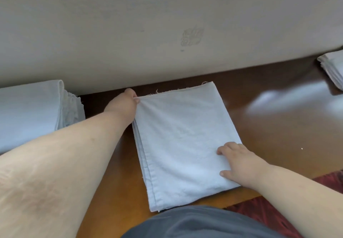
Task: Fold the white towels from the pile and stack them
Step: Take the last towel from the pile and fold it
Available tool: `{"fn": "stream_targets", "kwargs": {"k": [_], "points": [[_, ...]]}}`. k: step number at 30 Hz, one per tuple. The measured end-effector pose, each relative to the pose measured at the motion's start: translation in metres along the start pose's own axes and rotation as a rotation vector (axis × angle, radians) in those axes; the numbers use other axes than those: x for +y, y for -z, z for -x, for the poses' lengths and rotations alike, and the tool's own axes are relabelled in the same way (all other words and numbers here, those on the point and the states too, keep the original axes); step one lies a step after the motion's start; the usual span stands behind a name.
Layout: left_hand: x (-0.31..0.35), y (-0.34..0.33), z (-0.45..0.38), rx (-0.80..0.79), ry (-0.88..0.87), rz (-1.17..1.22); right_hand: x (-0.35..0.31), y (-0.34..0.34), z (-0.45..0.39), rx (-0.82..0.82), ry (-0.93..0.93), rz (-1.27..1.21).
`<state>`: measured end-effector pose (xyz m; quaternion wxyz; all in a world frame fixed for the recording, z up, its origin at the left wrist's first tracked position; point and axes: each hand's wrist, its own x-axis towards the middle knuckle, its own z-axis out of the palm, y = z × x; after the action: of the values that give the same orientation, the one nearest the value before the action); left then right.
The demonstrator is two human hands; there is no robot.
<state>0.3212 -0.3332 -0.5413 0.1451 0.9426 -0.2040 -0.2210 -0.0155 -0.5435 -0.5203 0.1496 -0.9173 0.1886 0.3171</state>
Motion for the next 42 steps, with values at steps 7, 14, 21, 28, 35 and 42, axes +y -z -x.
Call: {"fn": "stream_targets", "kwargs": {"k": [7,14,21,28,35,42], "points": [[-0.001,-0.011,-0.005,0.039,0.073,-0.019,-0.004,-0.002,0.002,0.014,-0.042,-0.014],[0.042,-0.068,0.120,0.122,-0.392,-0.073,-0.004,-0.015,0.012,0.045,-0.046,-0.073],[0.032,-0.121,0.226,-0.112,-0.483,-0.307,0.016,-0.033,0.014,0.084,0.053,-0.027],[0.017,-0.124,0.252,0.092,0.473,0.182,0.042,-0.052,0.035,0.435,-0.233,-0.750],[0.027,-0.137,0.280,0.108,0.764,0.762,0.071,-0.054,0.041,0.156,-0.443,-0.946],[0.029,-0.144,0.281,0.169,0.780,1.233,0.072,-0.064,0.045,0.012,-0.401,-1.446]]}}
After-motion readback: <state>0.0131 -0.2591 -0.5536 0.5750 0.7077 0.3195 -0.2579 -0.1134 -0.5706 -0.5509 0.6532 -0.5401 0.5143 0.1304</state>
